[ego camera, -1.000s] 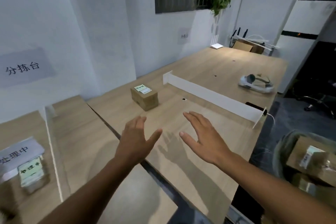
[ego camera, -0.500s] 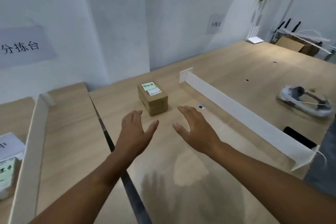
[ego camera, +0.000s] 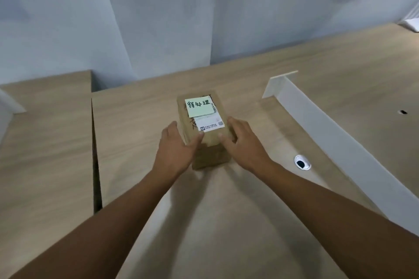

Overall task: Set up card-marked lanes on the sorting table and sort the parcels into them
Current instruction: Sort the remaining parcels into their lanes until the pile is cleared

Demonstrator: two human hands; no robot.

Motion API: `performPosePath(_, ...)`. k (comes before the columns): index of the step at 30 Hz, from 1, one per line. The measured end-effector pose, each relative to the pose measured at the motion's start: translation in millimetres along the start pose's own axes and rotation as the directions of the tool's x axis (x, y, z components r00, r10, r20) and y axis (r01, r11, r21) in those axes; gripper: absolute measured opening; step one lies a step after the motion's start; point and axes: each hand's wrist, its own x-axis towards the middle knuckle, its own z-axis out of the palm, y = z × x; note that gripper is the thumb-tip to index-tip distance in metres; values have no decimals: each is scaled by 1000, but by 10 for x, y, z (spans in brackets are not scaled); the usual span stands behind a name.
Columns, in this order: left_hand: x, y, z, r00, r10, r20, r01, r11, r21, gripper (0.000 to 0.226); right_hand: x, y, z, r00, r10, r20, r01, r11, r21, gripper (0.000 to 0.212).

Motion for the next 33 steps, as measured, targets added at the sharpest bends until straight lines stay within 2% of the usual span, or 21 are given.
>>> performPosePath(2,210,-110,232,999,-5,37,9,996,-89,61,174,153,226,999,40,23,-41,998,38,62)
performPosePath(4,291,-249,434,998,-26,51,35,983,-183,49,226,278,402,998,54,-32,-51,994,93,63)
performPosePath(7,300,-368,573,998,-54,21,58,966,-254,59,270,375,510,996,36,-86,-24,990,137,65)
performPosePath(13,150,-289,458,996,-76,49,86,963,-255,64,172,255,420,997,75,-28,-67,973,219,60)
performPosePath(20,-1490,-353,27,981,-60,187,104,966,-236,84,-1492,93,360,990,139,-10,-133,961,244,70)
performPosePath(25,-2582,61,-512,996,16,87,11,954,-301,66,-2477,-438,-111,998,-8,-69,27,963,268,82)
performPosePath(30,-3681,550,-1252,983,145,-109,-173,933,-316,67,-3399,-1244,-743,969,-203,-144,232,945,232,96)
performPosePath(33,-4338,756,-1689,953,199,-230,-264,916,-303,75,-3953,-1714,-979,939,-298,-175,332,917,223,95)
